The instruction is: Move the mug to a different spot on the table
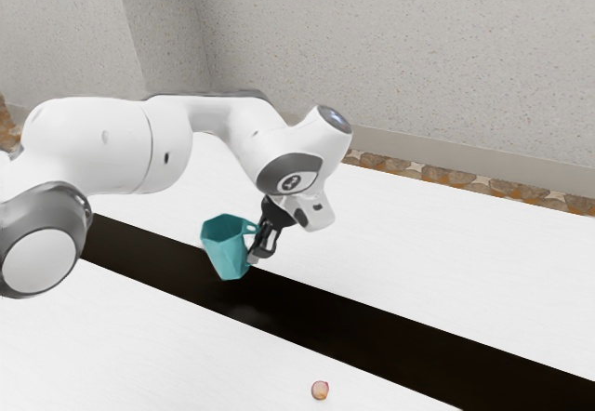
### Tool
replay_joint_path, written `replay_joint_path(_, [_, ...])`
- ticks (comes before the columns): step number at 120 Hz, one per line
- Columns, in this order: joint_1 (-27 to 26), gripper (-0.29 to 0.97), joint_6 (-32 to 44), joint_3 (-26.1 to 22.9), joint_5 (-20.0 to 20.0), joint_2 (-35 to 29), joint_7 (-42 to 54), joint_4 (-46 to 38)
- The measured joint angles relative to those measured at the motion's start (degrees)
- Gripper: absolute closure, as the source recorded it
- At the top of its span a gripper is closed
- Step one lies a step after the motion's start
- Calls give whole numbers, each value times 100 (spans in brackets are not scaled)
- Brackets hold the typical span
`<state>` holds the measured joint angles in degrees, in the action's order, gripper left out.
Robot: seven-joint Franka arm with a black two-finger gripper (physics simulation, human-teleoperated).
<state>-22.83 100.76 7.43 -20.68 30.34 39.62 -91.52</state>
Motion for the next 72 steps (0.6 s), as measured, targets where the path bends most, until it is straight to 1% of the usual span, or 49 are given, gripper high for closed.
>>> replay_joint_path(29, [-264,79,-9,-29,137,509,-101,438])
replay_joint_path(56, [-301,78,-11,-34,174,776,-166,538])
replay_joint_path(66, [-330,74,-19,-36,189,821,-183,541])
replay_joint_path(72, [-336,69,-27,-35,201,834,-190,542])
